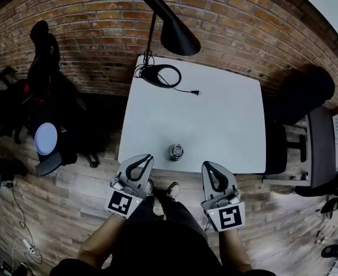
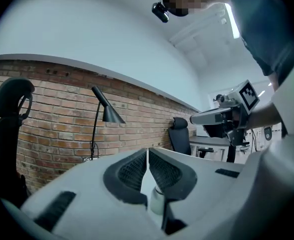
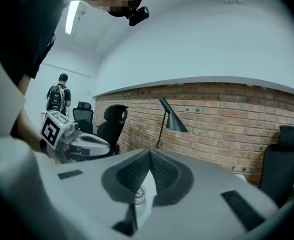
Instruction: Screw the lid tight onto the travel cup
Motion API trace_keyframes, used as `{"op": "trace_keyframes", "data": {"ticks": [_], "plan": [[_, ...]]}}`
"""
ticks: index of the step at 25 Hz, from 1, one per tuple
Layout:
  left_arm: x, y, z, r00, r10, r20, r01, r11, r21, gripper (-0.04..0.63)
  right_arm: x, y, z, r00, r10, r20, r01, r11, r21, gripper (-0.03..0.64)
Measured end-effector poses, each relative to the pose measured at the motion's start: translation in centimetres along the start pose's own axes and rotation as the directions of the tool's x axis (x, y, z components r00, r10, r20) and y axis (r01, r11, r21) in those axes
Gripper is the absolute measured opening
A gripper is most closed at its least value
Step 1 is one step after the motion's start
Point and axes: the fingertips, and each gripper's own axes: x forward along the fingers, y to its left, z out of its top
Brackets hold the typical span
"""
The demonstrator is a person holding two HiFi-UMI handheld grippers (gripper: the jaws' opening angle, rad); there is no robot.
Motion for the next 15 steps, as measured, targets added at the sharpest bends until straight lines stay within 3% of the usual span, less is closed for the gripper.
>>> {"op": "trace_keyframes", "data": {"ticks": [8,10,13,15], "plan": [[1.5,-1.2,-4.4,0.995,-0.063,-0.073,0.059,0.997,-0.047,0.042,2.7,0.9,-2.8,0.993,0.114,-0.036,-0.115,0.993,-0.023,0.014],[2.0,-1.7,-6.3,0.993,-0.079,-0.093,0.075,0.996,-0.054,0.122,3.4,1.4,-4.4,0.986,0.154,-0.067,-0.155,0.988,-0.008,0.015],[3.2,-2.1,-9.6,0.986,-0.104,-0.127,0.094,0.992,-0.078,0.146,4.6,1.7,-7.0,0.975,0.199,-0.097,-0.197,0.980,0.024,0.043],[4.1,-2.5,-12.0,0.979,-0.141,-0.149,0.136,0.990,-0.046,0.191,5.5,1.6,-8.3,0.971,0.218,-0.097,-0.214,0.975,0.056,0.098]]}}
